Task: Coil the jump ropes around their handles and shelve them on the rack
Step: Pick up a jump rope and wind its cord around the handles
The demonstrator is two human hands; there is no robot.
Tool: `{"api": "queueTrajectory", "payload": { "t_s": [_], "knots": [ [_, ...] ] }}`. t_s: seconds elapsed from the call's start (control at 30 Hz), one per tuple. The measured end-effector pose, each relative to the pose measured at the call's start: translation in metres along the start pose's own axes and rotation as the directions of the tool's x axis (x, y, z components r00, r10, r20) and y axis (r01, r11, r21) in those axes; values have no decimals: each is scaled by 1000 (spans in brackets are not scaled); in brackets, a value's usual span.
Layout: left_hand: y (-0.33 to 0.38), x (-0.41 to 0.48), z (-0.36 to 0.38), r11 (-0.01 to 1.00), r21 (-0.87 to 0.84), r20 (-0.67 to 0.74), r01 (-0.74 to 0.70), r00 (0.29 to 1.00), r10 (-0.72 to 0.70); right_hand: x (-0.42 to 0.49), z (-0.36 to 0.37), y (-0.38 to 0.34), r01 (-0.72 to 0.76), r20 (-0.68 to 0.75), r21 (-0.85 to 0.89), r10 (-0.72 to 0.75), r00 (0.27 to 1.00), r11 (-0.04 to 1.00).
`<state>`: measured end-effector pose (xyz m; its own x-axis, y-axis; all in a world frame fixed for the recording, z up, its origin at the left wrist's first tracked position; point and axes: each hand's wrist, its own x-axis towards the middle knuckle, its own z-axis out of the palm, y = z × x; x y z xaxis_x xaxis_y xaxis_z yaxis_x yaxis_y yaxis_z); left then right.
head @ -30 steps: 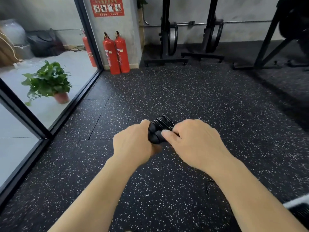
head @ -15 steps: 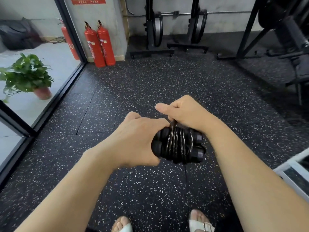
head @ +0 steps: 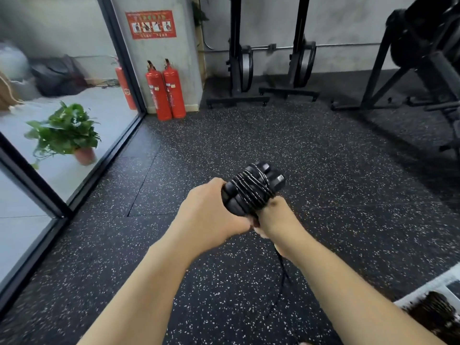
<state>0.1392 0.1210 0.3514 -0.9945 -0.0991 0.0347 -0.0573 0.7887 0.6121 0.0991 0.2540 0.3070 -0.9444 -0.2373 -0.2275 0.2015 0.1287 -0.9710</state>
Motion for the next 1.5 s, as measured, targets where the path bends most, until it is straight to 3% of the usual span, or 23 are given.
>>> {"api": "queueTrajectory", "payload": {
  "t_s": [0.13, 0.23, 0.37, 0.57, 0.83, 0.9, 0.97, 1.03, 1.07, 1.17, 1.33, 1.43, 1.5],
  "knots": [
    [-9, 10, 1, 995, -19, -122, 100, 987, -101, -14, 9, -7, 57, 29, 90, -60, 998, 994],
    [-5, 12, 3, 989, 81, -164, 124, 980, -109, -22, 7, -17, 59, 82, 150, -72, 994, 987],
    [4, 11, 15, 991, 115, -225, 74, 973, -46, -22, 3, -25, 74, -52, 170, -66, 996, 983],
    [-2, 8, 6, 987, -87, -9, 139, 990, -140, -20, -8, -28, 119, -62, 104, -113, 992, 987],
    [6, 4, 10, 987, -38, -111, 155, 981, -158, -23, -8, -35, 115, -26, 42, -114, 993, 993],
    [5, 7, 11, 986, -17, -123, 166, 978, -167, -20, -11, -32, 164, -57, -99, -171, 984, 981],
    [2, 11, 10, 980, 20, -157, 196, 969, -191, -19, -16, -28, 251, -69, -458, -316, 946, 853],
    [-5, 15, 7, 963, 83, -188, 256, 953, -237, -22, -20, -29, 260, -31, -767, -438, 899, 587],
    [-8, 16, 6, 951, 121, -193, 286, 946, -260, -27, -21, -32, 248, -18, -834, -474, 880, 492],
    [-13, 17, 8, 915, 264, -178, 304, 948, -263, -31, -21, -40, 260, 36, -908, -558, 829, 328],
    [3, 13, 16, 829, 547, -81, 117, 993, -86, -21, -24, -53, 286, 152, -953, -665, 731, 96],
    [14, 6, 19, 764, 640, 52, -82, 997, 64, -16, -32, -55, 333, 184, -941, -734, 654, 60],
    [19, 1, 19, 729, 639, 171, -245, 969, 177, -11, -39, -53, 349, 220, -936, -702, 678, 43]
  ]
}}
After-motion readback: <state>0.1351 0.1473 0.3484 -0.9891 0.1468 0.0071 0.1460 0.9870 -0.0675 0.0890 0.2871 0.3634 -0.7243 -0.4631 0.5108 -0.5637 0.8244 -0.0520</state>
